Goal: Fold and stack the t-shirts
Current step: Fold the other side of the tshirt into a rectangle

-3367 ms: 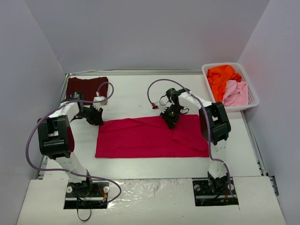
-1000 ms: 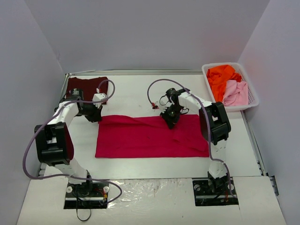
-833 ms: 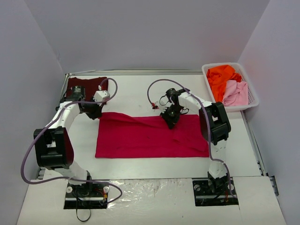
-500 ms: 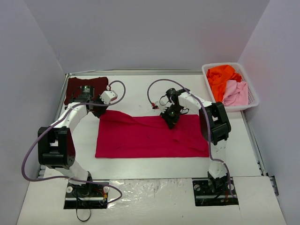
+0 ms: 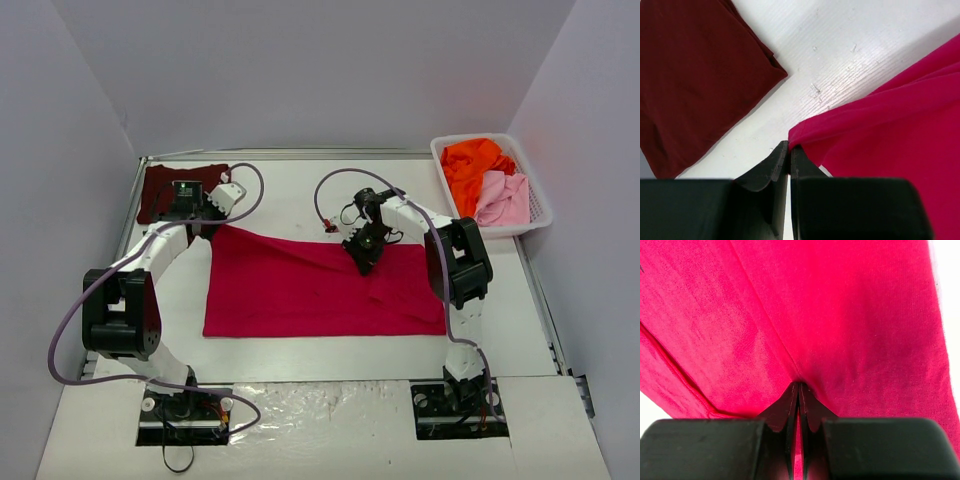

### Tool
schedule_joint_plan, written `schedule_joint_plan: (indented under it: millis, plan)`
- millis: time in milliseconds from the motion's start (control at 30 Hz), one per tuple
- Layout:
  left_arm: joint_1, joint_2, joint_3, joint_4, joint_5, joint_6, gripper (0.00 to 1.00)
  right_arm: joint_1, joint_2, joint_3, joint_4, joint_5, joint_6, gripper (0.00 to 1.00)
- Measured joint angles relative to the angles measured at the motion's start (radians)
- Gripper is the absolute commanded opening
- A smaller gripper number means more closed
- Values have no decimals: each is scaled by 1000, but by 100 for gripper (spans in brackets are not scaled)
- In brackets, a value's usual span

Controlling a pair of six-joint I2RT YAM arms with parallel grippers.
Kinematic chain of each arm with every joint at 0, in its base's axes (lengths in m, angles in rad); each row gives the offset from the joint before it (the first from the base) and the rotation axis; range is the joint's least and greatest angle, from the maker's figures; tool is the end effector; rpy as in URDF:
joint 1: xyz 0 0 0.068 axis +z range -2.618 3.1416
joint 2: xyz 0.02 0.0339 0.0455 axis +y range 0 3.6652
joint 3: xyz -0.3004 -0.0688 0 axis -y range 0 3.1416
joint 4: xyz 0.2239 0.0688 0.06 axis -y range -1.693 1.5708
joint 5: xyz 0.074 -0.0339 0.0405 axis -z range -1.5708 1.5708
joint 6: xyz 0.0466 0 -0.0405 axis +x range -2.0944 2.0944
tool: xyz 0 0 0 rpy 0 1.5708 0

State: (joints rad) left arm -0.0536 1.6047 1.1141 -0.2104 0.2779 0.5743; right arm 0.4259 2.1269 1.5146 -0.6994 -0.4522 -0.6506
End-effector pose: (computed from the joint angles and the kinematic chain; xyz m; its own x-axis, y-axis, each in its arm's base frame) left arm 0.3456 -0.0313 0.2845 -0.3990 0.5446 -0.7377 0.5689 0.7780 0.2666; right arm 0.3795 0.1945 0.1770 -0.4136 -0.7859 -0.4597 -0.9100 0.3731 0.1809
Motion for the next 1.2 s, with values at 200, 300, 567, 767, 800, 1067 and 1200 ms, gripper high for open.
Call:
schedule_joint_plan:
  millis: [200, 300, 567, 767, 800, 1067, 1200]
  plan:
    - [-6, 4, -2, 26, -16, -11, 2, 0, 0, 0, 0, 0, 0, 0]
    - [-6, 4, -22, 44, -22, -10, 3, 0, 1, 0, 0, -1, 0, 0]
    - [-21, 3, -105, 84, -65, 7, 4, 0, 1, 0, -1, -1, 0, 0]
    - [-24, -18, -168, 127, -77, 32, 6, 0, 2, 1, -1, -1, 0, 0]
    - [-25, -27, -180, 136, -77, 36, 6, 0, 2, 1, -2, -2, 0, 0]
    - [-37, -116, -264, 167, -66, 84, 5, 0, 4, 3, -4, -2, 0, 0]
    - [-45, -125, -279, 169, -61, 128, 4, 0, 5, 4, -5, -2, 0, 0]
